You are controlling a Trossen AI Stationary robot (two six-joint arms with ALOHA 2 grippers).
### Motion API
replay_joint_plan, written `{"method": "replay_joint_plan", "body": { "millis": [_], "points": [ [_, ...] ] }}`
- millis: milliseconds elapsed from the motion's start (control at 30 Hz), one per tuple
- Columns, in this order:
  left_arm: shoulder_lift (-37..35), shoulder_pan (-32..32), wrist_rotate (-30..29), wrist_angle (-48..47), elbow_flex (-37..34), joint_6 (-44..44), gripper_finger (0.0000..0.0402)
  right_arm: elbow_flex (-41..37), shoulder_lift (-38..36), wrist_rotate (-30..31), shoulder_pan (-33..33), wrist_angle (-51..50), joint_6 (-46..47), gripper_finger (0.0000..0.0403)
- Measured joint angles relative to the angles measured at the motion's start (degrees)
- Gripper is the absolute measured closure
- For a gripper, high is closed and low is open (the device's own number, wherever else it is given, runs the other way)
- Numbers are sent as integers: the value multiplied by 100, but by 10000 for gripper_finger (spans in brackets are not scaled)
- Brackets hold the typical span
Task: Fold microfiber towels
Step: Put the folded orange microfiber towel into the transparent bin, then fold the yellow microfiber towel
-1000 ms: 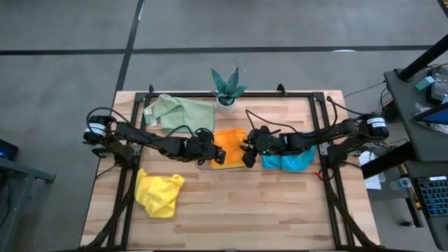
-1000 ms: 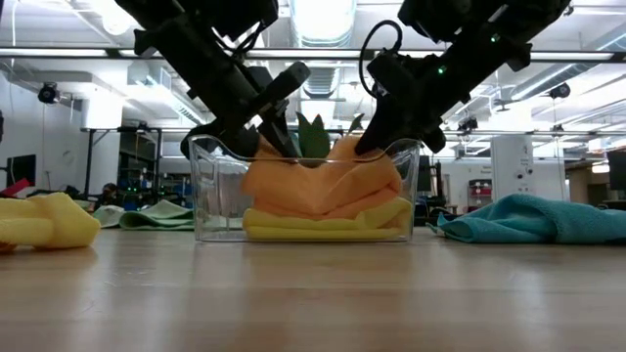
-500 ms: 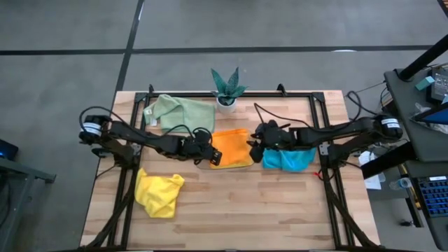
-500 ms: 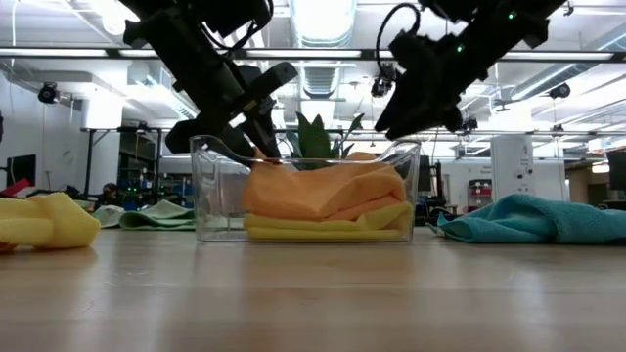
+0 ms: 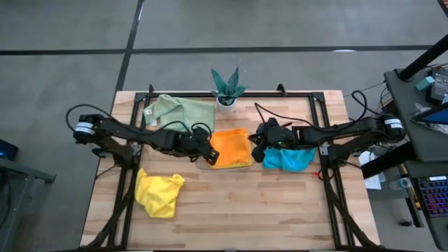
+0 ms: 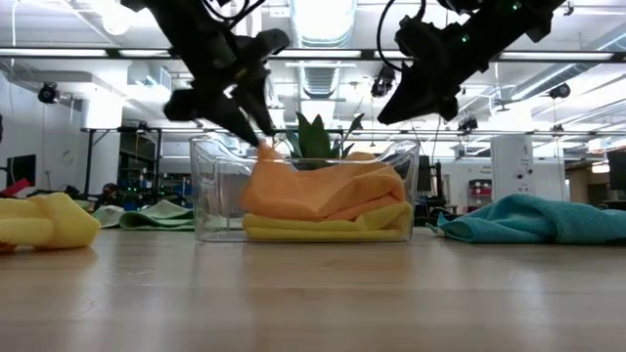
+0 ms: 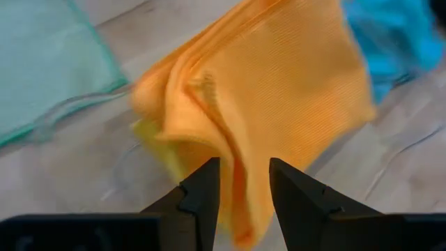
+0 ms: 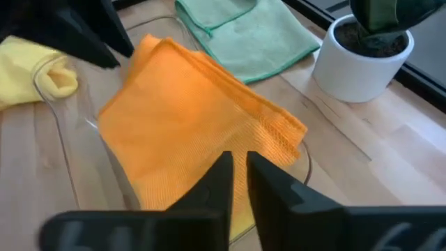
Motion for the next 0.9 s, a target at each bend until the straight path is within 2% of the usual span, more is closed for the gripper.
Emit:
{"method": "replay_joint_plan", "body": {
  "millis": [167,367,667,767,900],
  "points": [
    [-81,0,0,-675,405,115,292,0,51,2,-2,64,-152,394],
    [29,0,-123,91,550,1014,292,9,415,-37,-83,459,-412,394],
    [959,2,-123,655,523,1558,292,1153,1079,-164,-208,-645,-1501,394],
    [1029,-8,-125,714,515,1556,292,1510,1276,-154,-212,-1102,-1766,394],
    [952,-325,-323,758,513,1599,292,1585,1291,-145,-196,-1275,-2033,394]
  ]
}}
